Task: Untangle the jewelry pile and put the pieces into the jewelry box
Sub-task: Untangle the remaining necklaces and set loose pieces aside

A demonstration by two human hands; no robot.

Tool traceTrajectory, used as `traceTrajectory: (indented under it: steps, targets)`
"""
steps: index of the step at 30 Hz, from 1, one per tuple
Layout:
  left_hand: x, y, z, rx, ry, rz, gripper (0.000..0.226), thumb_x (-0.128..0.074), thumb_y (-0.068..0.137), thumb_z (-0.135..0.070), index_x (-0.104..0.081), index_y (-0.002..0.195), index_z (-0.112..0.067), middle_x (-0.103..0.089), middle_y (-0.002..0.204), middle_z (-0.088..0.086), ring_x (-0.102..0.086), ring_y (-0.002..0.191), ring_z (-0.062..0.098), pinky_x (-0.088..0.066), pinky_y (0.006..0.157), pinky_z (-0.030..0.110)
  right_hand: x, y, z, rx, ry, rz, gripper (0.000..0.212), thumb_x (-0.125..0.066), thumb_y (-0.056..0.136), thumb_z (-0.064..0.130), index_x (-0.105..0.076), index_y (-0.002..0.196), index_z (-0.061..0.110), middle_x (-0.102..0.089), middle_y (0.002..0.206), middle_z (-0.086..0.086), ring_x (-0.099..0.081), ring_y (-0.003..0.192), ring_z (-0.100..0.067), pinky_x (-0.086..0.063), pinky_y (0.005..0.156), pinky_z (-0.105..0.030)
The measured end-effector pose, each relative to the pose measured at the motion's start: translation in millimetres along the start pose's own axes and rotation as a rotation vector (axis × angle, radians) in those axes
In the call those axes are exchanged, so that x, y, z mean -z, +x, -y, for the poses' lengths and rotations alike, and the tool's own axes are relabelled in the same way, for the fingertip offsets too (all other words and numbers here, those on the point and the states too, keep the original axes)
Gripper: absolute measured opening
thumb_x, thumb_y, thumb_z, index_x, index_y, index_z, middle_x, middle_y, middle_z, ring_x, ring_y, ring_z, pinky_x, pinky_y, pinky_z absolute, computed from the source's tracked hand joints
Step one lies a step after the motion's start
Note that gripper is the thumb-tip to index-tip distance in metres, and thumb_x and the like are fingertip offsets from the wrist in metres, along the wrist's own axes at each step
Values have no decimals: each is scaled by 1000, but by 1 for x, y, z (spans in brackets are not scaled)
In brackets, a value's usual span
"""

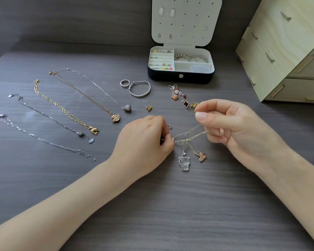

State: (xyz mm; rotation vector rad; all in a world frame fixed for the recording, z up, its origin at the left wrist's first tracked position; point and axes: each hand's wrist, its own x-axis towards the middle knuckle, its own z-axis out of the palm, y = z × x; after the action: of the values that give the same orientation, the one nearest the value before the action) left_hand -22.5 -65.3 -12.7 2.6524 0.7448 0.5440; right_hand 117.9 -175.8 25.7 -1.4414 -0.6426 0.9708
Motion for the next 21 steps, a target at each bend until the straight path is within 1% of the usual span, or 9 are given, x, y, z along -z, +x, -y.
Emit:
traceTrajectory:
  steps: [3, 6, 9, 11, 14, 17, 19, 20, 21]
  targets:
    - [-1, 0, 1, -7, 5, -1, 16, -60, 81, -21, -45, 75, -23, -37, 66, -11, -42, 64, 17, -26, 60, 27, 0, -2, 1, 25, 80, 31, 17, -75, 60, 14, -72, 76, 16, -51, 50, 0, -33, 44, -9, -22, 43, -19]
    - [-2, -1, 3, -32, 10, -20, 12, -55, 77, -23, -45, 72, -22, -35, 63, -12, -40, 59, 18, -27, 58, 25, -2, -3, 0, 70, 108, -23, 17, -69, 64, 19, -71, 80, 16, -61, 56, -3, -34, 44, -10, -27, 43, -19]
    - [-3, -1, 4, -38, 8, -29, 6, -51, 73, -25, -48, 70, -20, -37, 63, -11, -39, 55, 18, -27, 56, 24, -7, -4, -3, 152, 120, -75, 9, -71, 69, 13, -73, 77, 16, -68, 64, -4, -36, 46, -11, -32, 45, -18]
    - [-3, -1, 4, -42, 9, -39, 7, -51, 72, -25, -49, 70, -19, -37, 62, -12, -38, 55, 17, -27, 55, 24, -8, -5, -6, 216, 102, -100, 9, -66, 74, 11, -74, 76, 16, -71, 68, -6, -40, 47, -10, -35, 46, -18]
    - [-4, -1, 4, -46, 15, -57, 7, -52, 72, -24, -50, 70, -18, -36, 63, -12, -38, 54, 17, -27, 55, 24, -9, -5, -9, 284, -65, -133, 14, -65, 84, 4, -71, 84, 16, -74, 76, -4, -47, 51, -7, -39, 49, -17]
    - [-3, -1, 5, -44, 5, -59, 8, -51, 75, -24, -53, 74, -17, -39, 65, -12, -43, 56, 19, -29, 56, 24, -8, -4, -13, 300, -316, -144, 23, -64, 86, 1, -71, 89, 23, -74, 84, 3, -56, 56, -5, -44, 53, -15]
    - [-2, -2, 4, -51, -12, -72, 8, -52, 77, -23, -56, 77, -15, -44, 68, -11, -50, 58, 21, -32, 57, 24, -4, -2, -17, 302, -515, -172, 31, -65, 84, 5, -69, 92, 35, -73, 89, 9, -62, 61, -12, -50, 59, -21]
    - [-1, -2, 4, -57, -24, -83, 8, -53, 78, -22, -57, 79, -15, -47, 70, -9, -51, 58, 21, -33, 57, 24, -2, -1, -19, 311, -615, -199, 32, -67, 83, 8, -69, 92, 39, -72, 89, 11, -63, 63, -16, -52, 64, -26]
    - [0, -2, 4, -62, -33, -92, 8, -53, 79, -21, -58, 81, -14, -50, 72, -8, -52, 59, 21, -35, 57, 25, -1, 0, -20, 325, -711, -232, 30, -68, 82, 11, -69, 92, 40, -72, 87, 11, -62, 62, -16, -52, 67, -28]
